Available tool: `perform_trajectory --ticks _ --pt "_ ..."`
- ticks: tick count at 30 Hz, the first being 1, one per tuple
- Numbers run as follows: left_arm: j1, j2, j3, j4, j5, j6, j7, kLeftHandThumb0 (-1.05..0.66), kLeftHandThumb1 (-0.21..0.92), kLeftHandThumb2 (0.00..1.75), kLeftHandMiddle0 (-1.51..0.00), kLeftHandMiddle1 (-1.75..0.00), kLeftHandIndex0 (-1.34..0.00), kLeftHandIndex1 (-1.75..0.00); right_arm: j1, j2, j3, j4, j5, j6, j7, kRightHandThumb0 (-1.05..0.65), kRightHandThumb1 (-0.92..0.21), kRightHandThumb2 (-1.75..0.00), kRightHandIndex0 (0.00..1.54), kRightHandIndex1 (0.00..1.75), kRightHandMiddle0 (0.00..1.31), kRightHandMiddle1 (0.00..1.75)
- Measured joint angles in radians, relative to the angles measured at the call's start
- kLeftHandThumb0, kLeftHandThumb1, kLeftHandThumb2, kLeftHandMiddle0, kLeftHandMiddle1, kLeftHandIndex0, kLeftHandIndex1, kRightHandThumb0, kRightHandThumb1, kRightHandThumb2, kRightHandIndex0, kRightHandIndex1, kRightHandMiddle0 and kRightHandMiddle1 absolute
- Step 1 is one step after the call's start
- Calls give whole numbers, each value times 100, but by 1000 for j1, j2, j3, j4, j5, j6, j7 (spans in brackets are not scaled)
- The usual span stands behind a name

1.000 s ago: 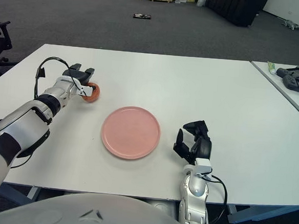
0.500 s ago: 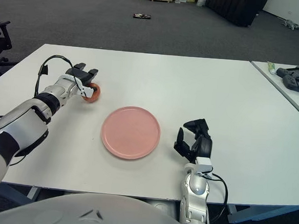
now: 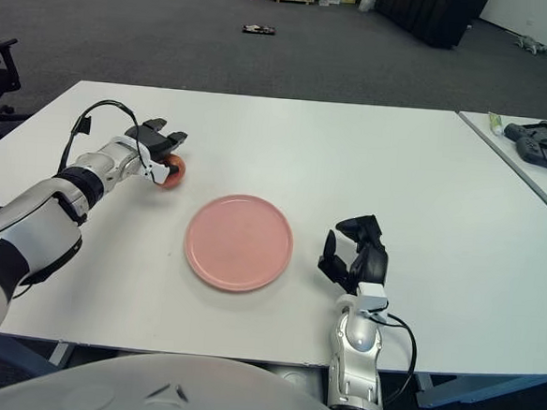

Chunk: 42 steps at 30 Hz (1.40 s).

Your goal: Put the apple into the plate.

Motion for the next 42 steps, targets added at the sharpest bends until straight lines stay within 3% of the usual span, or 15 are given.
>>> perform_trajectory --ticks 15,28,42 --pt "-16 5 2 0 -1 -32 -38 -95 70 45 0 0 0 0 -79 -13 -11 27 8 44 -1 -40 -58 -100 63 139 41 175" --pt "-16 4 50 15 -16 29 -34 -93 71 46 0 0 0 0 -148 -35 -29 76 43 50 27 -40 -58 -100 64 139 41 175" --pt "7 0 115 24 -51 76 73 -102 76 45 0 0 0 0 -155 -40 -36 89 89 33 74 -40 -57 -101 63 137 42 175"
